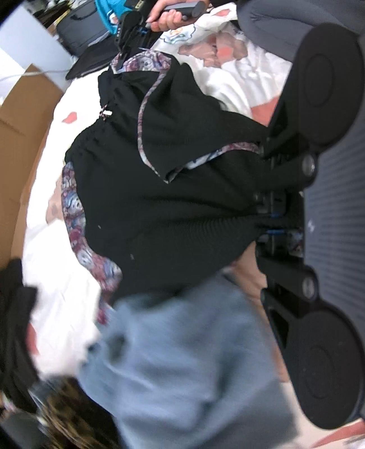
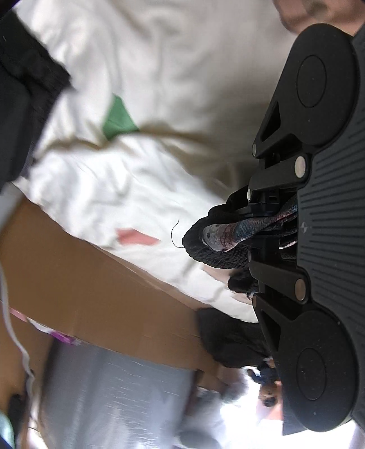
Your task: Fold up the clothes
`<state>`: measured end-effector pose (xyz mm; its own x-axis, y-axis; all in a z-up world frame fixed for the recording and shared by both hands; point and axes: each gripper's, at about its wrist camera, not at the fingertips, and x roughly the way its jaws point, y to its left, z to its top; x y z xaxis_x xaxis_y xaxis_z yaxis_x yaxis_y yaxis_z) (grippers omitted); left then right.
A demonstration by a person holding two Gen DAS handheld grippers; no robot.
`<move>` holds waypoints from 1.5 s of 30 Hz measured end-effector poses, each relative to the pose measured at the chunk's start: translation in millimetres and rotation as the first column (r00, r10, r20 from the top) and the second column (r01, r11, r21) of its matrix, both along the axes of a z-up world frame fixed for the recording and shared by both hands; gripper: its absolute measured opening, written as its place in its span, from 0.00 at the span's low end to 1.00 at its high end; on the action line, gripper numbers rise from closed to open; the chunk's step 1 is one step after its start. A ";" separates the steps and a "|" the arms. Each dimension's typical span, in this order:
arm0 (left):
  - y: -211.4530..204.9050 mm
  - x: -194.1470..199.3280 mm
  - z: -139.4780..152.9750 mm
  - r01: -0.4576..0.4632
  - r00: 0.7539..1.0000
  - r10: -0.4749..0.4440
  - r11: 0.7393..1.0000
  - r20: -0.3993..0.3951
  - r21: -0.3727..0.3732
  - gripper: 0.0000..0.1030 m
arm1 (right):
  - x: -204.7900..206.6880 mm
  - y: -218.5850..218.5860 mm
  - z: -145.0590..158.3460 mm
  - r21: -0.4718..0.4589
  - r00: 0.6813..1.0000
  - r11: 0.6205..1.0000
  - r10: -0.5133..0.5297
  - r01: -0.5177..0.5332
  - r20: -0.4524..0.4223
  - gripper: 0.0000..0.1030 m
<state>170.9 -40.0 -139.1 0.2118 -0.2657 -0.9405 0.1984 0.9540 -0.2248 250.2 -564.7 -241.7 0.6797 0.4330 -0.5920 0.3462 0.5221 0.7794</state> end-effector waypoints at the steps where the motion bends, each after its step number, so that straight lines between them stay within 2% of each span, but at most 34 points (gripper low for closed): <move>1: 5.2 -8.0 -1.4 -0.018 1.000 0.018 1.000 -0.004 -0.006 0.07 | 1.5 6.1 -0.4 -0.001 1.000 1.000 0.020 -0.020 -0.001 0.10; 13: 36.8 -78.6 -2.8 -0.185 0.982 0.182 0.982 -0.057 -0.048 0.07 | 1.8 48.2 2.6 -0.016 0.989 0.989 0.145 -0.145 0.004 0.11; 17: 35.2 -80.7 4.4 -0.163 0.985 0.161 0.986 -0.059 -0.033 0.14 | 0.8 56.7 4.0 -0.024 0.986 0.985 0.168 -0.168 0.005 0.09; 19: 42.1 -78.0 11.5 -0.153 0.986 0.152 0.988 -0.074 -0.002 0.25 | -1.8 48.4 5.4 -0.033 0.990 0.990 0.139 -0.139 0.004 0.09; 23: 58.3 -77.8 39.8 -0.110 0.992 0.113 0.992 -0.052 0.066 0.24 | -7.0 32.0 8.3 -0.053 0.997 0.995 0.080 -0.080 0.003 0.09; 30: 73.2 -46.2 89.7 -0.115 0.993 0.111 0.988 0.047 0.105 0.26 | -16.2 3.3 13.3 -0.086 1.000 0.996 -0.023 0.023 0.004 0.08; 34: 64.0 -13.5 106.7 -0.094 0.992 0.083 0.989 0.099 0.112 0.26 | -21.4 -13.2 16.2 -0.105 0.997 0.991 -0.082 0.082 0.006 0.08; 41: 13.6 56.5 101.0 0.006 0.993 -0.017 0.995 0.116 0.097 0.26 | -30.5 -41.9 21.2 -0.138 0.983 0.973 -0.184 0.184 0.012 0.08; 45: -27.7 98.0 87.6 0.108 0.985 -0.120 0.989 0.125 0.099 0.27 | -23.0 -45.2 10.9 -0.132 0.982 0.974 -0.187 0.186 0.006 0.08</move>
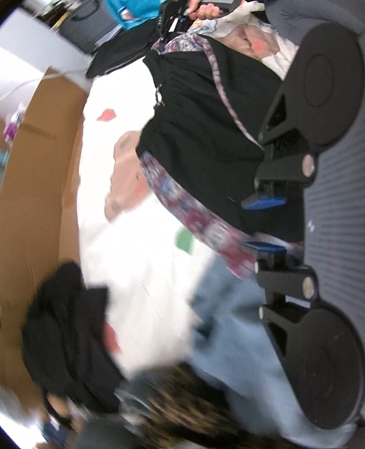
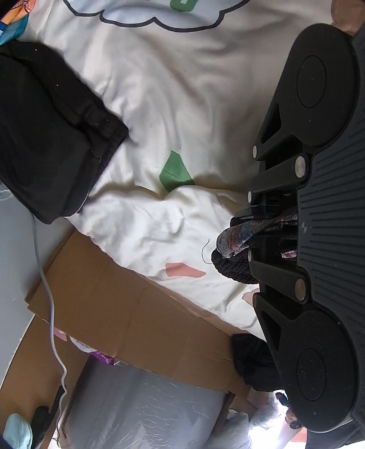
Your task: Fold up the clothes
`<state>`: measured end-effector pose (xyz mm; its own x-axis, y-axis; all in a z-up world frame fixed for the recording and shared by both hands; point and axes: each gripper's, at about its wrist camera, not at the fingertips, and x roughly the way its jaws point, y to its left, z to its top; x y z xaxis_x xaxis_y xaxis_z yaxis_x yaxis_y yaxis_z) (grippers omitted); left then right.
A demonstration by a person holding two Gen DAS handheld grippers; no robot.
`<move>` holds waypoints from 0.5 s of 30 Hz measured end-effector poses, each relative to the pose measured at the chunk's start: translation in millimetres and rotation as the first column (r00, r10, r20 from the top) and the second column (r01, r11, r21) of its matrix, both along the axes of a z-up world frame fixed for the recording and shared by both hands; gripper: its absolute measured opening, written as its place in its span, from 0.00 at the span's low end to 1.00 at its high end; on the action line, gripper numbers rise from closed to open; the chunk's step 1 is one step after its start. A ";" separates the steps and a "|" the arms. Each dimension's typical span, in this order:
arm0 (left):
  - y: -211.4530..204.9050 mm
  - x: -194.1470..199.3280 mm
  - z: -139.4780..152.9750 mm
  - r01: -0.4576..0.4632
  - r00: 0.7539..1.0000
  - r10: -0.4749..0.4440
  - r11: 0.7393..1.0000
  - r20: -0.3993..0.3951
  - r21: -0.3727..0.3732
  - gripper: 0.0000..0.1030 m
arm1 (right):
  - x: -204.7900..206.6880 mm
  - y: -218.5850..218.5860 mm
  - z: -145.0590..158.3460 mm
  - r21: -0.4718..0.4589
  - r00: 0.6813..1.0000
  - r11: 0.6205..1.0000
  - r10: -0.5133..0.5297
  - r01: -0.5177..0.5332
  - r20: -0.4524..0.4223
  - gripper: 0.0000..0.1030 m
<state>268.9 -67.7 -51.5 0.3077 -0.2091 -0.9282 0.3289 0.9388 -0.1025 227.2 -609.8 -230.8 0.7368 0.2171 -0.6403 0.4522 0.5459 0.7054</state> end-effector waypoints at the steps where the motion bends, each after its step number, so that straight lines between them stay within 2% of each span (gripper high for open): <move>1: -10.4 10.3 -2.3 0.023 1.000 -0.023 1.000 0.001 0.000 0.27 | 0.5 -0.3 -0.5 0.000 1.000 1.000 0.002 -0.002 -0.002 0.08; 6: -61.7 64.7 -21.6 0.143 0.989 -0.143 0.990 0.021 0.008 0.28 | 3.3 0.1 -1.3 -0.014 1.000 1.000 0.020 -0.020 -0.009 0.08; 11: -111.6 107.6 -57.0 0.211 0.977 -0.211 0.978 0.014 0.007 0.30 | 4.2 2.2 -0.2 -0.026 0.999 0.999 0.035 -0.035 -0.013 0.08; 13: -129.2 117.7 -71.2 0.261 0.965 -0.261 0.965 -0.005 0.043 0.34 | 4.2 3.7 0.5 -0.028 0.999 0.999 0.041 -0.041 -0.013 0.08; 15: -142.6 126.7 -80.5 0.298 0.955 -0.298 0.951 -0.011 0.082 0.34 | 4.2 5.2 1.2 -0.030 0.999 0.998 0.046 -0.046 -0.014 0.08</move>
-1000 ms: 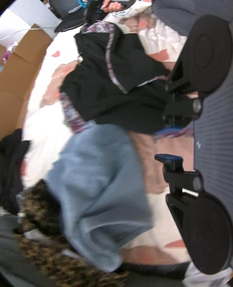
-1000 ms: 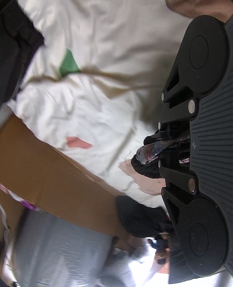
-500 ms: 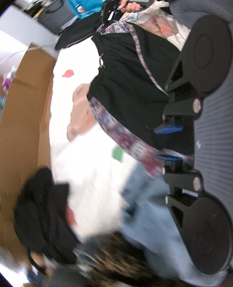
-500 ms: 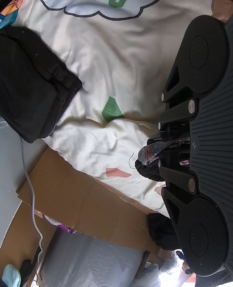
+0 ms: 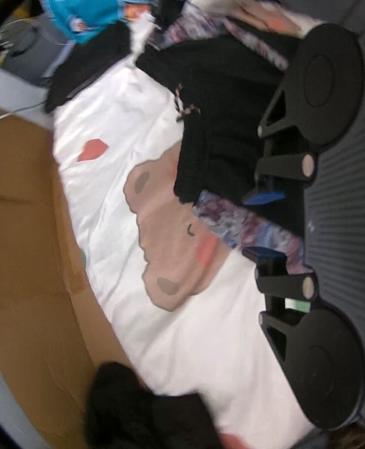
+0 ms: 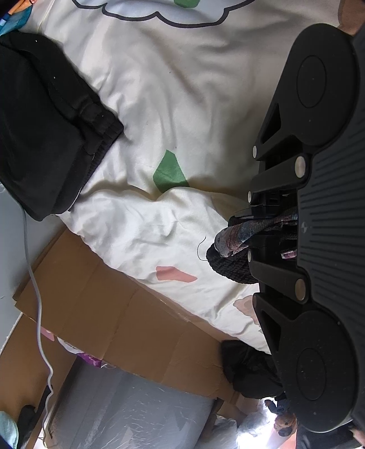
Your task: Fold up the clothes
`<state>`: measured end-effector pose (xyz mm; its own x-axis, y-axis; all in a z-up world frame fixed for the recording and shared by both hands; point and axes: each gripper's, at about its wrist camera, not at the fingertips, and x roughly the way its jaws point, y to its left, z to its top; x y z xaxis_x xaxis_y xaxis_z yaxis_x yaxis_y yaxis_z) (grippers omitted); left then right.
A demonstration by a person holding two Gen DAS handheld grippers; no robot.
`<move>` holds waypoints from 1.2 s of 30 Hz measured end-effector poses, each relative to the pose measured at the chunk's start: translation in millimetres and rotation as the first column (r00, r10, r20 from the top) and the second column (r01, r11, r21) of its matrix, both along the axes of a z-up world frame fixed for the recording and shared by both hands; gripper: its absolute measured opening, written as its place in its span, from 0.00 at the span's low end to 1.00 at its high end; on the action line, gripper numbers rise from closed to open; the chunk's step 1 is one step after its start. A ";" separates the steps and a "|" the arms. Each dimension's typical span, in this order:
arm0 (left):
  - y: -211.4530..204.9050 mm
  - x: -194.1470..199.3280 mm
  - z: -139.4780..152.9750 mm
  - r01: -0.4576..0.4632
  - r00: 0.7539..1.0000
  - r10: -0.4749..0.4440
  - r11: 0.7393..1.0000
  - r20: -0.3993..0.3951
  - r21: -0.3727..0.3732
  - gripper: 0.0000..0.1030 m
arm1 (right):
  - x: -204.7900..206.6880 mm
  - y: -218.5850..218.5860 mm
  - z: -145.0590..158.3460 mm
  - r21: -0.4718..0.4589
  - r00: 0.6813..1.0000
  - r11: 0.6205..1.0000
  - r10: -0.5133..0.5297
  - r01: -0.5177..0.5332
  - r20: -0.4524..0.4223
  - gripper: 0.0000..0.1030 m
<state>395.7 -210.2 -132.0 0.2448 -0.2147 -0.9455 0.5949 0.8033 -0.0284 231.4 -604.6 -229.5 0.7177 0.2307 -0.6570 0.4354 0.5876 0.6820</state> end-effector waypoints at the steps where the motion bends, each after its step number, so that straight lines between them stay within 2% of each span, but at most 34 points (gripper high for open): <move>1: -4.6 4.3 -2.8 0.010 1.000 -0.010 1.000 0.005 0.013 0.35 | 0.0 0.8 0.4 -0.001 1.000 1.000 0.003 -0.003 0.000 0.08; 3: -7.5 13.4 -9.5 0.006 0.999 -0.006 1.000 -0.035 0.008 0.35 | 0.0 2.3 1.1 -0.003 1.000 1.000 0.008 -0.008 -0.001 0.08; 7: -11.1 22.3 -11.3 0.034 0.999 -0.033 0.999 -0.028 0.035 0.41 | -0.8 2.2 2.2 -0.001 1.000 1.000 0.014 -0.014 0.005 0.08; 13: -10.8 41.0 -26.5 -0.002 0.996 0.003 1.000 -0.088 0.006 0.41 | 0.1 4.5 1.9 -0.005 1.000 1.000 0.021 -0.021 0.002 0.08; 18: -18.4 43.9 -48.7 0.034 0.993 -0.034 0.999 -0.116 -0.002 0.42 | 1.2 6.7 1.4 -0.012 1.000 1.000 0.029 -0.029 -0.002 0.08; 24: -15.1 41.9 -72.1 -0.025 0.996 0.021 0.999 -0.087 -0.045 0.42 | 2.3 6.5 0.0 -0.002 1.000 1.000 0.028 -0.028 -0.002 0.08; 28: -14.5 39.9 -75.5 -0.036 0.996 0.032 0.998 -0.079 -0.050 0.43 | 3.0 6.4 -0.9 0.004 1.000 1.000 0.027 -0.027 -0.003 0.08; 33: -23.6 36.1 -74.0 0.044 0.995 -0.044 0.999 -0.088 -0.001 0.43 | 3.9 6.2 -2.0 0.011 1.000 1.000 0.025 -0.025 -0.003 0.09; 36: -27.2 33.8 -75.8 0.066 0.990 -0.064 0.998 -0.126 0.014 0.43 | 4.5 6.1 -2.6 0.016 1.000 1.000 0.024 -0.024 -0.003 0.09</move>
<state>429.5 -237.5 -207.8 0.1105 -0.2091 -0.9716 0.6383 0.7643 -0.0919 235.9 -598.5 -232.2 0.7097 0.2587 -0.6553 0.4231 0.5871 0.6901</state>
